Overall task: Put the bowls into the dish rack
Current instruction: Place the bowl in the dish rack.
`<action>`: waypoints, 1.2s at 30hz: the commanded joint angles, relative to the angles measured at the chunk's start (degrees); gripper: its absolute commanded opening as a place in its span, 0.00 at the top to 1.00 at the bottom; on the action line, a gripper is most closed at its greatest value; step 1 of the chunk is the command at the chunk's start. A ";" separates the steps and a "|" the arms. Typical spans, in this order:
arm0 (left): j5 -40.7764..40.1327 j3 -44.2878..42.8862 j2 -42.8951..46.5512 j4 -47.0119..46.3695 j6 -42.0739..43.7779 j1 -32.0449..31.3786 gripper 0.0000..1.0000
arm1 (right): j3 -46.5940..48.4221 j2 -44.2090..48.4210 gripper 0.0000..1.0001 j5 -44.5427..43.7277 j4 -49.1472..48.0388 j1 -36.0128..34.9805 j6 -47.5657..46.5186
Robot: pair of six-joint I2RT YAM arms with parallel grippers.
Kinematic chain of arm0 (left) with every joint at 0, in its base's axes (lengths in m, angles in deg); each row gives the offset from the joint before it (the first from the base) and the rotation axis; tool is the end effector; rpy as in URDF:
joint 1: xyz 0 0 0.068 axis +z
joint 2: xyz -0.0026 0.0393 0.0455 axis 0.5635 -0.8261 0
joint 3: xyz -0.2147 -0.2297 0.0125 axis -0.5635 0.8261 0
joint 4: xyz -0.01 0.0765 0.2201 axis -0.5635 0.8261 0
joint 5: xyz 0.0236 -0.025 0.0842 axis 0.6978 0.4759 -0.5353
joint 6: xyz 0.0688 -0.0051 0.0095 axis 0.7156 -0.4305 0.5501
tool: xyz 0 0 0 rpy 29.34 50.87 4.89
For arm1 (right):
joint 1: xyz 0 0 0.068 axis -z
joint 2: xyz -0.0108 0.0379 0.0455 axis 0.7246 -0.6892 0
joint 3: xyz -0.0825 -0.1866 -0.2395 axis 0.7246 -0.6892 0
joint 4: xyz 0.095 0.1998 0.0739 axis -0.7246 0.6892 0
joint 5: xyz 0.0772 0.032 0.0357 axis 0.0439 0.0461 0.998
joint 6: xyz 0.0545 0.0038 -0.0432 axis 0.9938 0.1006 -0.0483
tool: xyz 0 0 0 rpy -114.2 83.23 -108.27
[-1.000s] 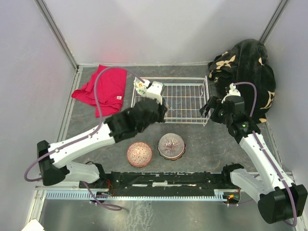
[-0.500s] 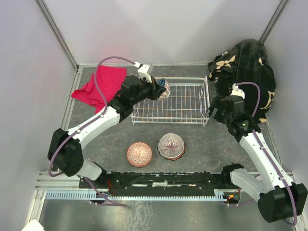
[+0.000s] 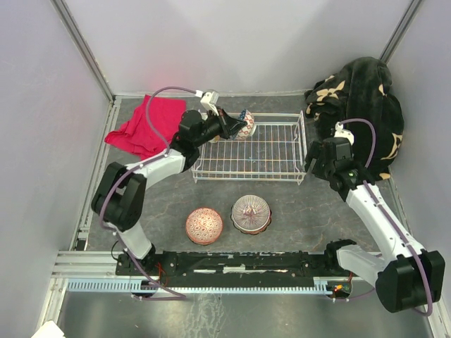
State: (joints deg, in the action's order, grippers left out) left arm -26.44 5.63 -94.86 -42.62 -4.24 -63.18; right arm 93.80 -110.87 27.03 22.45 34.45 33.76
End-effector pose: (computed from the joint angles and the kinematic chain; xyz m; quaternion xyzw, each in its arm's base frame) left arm 0.3350 -0.2099 0.3433 0.1173 0.6986 -0.4748 0.5223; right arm 0.1802 0.0247 0.2989 0.1887 0.8927 0.0400 0.4073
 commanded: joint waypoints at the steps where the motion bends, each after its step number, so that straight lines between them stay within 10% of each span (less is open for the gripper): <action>1: 0.44 -3.71 -4.78 -11.98 -6.24 1.57 0.97 | 3.20 -1.89 0.06 -2.44 -1.71 -0.14 -0.95; 36: 3.48 -4.78 -18.77 -23.40 -15.18 4.82 0.97 | 5.17 -9.35 0.24 -10.95 -3.38 -6.12 -2.06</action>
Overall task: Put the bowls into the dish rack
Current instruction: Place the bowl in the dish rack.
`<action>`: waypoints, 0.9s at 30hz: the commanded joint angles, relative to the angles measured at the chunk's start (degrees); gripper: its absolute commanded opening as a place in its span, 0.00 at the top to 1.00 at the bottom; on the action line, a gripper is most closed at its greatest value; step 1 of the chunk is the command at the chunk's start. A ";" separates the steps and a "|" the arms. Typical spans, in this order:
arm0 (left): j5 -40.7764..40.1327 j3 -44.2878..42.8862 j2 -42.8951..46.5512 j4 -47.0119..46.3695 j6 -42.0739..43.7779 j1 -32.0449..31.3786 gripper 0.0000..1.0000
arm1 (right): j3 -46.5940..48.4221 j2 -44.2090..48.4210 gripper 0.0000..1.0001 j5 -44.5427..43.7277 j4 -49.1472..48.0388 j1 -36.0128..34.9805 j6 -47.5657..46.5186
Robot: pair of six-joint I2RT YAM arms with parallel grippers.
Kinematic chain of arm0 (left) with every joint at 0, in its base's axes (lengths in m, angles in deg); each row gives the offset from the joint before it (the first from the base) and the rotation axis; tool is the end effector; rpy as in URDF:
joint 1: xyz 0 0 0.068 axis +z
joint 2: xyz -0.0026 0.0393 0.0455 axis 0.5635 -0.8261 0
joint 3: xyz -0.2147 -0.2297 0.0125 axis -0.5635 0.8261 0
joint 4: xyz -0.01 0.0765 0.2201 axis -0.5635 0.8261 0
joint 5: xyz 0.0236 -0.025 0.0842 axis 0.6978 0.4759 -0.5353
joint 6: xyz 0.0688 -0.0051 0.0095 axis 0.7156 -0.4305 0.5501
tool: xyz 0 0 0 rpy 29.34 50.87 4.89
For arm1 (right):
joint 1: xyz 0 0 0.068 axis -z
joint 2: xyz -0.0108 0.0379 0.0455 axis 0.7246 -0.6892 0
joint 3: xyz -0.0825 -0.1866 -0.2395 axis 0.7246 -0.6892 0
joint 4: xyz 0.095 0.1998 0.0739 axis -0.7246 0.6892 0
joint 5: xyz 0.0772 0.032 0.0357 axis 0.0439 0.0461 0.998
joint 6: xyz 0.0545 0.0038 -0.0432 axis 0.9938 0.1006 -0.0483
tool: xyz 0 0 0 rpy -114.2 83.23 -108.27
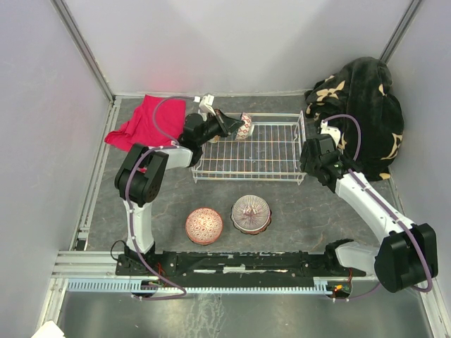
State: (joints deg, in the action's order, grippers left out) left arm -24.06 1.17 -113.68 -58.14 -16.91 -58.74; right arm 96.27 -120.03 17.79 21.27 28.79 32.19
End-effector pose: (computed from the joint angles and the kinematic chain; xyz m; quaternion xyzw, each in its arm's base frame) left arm 0.4133 -0.2144 0.2674 0.0296 0.7013 -0.5238 0.4827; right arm 0.2108 0.0441 0.2878 0.1553 0.9067 -0.0350 0.3907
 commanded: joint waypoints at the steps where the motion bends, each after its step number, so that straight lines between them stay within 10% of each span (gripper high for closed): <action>1: 1.01 -0.14 -0.04 -7.90 -2.48 0.44 0.97 | 2.75 -0.35 0.24 -1.57 -2.21 -0.52 -0.50; 27: -6.77 -4.38 -0.45 18.13 2.85 1.82 0.97 | 2.76 -1.06 0.26 -1.44 -2.47 -0.98 -0.42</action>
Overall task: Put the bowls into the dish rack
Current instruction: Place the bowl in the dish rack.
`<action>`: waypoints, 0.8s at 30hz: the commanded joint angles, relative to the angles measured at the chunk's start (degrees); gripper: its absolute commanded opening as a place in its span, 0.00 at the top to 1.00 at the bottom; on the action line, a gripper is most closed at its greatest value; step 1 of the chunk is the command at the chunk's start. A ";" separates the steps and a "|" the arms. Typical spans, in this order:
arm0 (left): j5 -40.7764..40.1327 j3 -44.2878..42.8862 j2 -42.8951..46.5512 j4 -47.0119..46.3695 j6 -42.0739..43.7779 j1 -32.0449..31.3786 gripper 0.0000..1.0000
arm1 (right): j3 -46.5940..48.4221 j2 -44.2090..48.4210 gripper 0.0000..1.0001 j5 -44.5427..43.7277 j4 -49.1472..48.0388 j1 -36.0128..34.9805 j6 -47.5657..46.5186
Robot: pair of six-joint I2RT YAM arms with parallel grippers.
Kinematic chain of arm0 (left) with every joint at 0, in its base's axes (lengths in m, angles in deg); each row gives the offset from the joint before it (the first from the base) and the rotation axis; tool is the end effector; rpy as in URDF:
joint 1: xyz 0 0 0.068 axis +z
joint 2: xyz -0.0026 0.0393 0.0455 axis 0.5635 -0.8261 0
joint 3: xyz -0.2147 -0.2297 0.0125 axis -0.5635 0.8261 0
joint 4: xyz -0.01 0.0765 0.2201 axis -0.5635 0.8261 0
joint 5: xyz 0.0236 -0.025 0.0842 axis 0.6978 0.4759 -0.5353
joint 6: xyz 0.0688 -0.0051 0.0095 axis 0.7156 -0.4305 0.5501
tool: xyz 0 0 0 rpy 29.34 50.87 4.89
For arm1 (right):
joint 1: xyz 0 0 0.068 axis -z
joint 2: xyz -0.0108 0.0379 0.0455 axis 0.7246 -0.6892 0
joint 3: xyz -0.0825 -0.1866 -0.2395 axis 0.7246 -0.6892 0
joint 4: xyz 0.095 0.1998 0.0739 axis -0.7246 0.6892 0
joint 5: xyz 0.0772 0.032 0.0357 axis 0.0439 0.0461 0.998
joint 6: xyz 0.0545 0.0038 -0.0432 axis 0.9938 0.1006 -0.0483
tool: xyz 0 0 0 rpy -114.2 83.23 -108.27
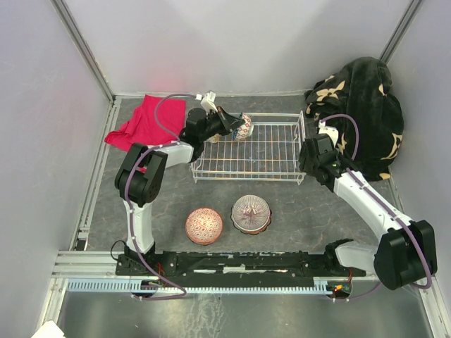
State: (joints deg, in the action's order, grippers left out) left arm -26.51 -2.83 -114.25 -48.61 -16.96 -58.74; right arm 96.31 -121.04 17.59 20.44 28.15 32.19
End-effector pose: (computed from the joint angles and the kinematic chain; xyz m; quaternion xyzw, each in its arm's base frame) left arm 0.4236 -0.2166 0.2639 0.0000 0.7359 -0.4983 0.4585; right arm 0.2146 0.0477 0.2858 0.1506 0.9076 -0.0349 0.3904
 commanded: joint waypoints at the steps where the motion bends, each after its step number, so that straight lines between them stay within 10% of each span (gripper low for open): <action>1: -4.91 -0.43 0.48 9.69 3.43 1.81 0.97 | 2.73 -0.03 0.26 -1.23 -1.67 -0.38 -0.39; 24: -14.88 1.32 4.98 21.80 9.53 2.23 0.97 | 2.62 -0.38 0.27 -0.83 -2.09 -0.74 -0.19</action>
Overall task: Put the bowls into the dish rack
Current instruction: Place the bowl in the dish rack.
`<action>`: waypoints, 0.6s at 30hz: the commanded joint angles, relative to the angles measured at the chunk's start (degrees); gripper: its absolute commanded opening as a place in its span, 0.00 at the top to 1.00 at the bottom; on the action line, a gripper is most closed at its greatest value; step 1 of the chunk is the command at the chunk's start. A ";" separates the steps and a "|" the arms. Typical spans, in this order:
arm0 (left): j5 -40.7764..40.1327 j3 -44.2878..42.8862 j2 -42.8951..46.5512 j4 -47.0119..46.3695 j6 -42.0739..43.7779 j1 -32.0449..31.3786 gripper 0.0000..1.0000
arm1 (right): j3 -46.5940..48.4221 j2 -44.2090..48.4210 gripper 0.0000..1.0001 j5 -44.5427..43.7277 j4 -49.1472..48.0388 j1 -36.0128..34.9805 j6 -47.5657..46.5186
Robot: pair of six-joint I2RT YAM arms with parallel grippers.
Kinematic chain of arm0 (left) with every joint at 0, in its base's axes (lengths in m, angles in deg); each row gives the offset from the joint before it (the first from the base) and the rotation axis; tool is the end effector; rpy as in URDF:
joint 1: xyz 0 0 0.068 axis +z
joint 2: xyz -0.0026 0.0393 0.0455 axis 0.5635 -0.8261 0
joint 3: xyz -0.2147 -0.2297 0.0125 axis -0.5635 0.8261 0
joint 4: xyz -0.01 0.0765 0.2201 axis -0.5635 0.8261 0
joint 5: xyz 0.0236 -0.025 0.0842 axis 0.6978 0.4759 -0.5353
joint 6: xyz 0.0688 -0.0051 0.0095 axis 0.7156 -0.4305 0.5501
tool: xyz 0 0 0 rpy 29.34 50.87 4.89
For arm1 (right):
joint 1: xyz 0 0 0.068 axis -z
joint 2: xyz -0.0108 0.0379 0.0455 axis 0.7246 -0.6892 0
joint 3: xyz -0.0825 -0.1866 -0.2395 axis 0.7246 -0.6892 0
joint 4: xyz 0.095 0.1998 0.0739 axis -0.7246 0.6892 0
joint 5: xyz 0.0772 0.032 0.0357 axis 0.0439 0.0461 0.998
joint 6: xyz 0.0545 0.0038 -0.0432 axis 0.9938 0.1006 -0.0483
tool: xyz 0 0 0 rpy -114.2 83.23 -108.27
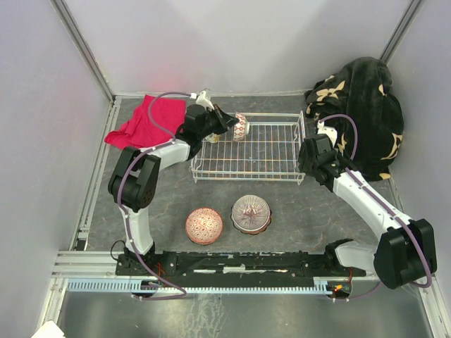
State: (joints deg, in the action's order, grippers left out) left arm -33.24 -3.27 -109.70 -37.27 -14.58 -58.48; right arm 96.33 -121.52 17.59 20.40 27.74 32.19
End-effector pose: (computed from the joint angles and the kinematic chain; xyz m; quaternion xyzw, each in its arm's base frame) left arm 0.4153 -0.2037 0.2768 -0.0378 0.7710 -0.4370 0.4617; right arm 0.2157 0.0497 0.2843 0.1468 0.9094 -0.0351 0.3875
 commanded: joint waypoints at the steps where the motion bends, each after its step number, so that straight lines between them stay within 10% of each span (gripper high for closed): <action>1: -8.54 1.99 0.62 10.68 7.39 2.01 0.97 | 2.62 0.03 0.27 -0.75 -2.04 -0.36 -0.25; 18: -12.34 4.32 3.29 13.27 9.61 2.21 0.97 | 2.36 0.61 0.27 -0.06 -2.13 -0.46 -0.17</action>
State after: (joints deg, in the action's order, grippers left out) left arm -37.74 -1.50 -106.75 -33.81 -12.43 -58.41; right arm 96.33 -121.52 17.66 20.03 27.67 32.19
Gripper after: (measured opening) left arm 0.054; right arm 0.735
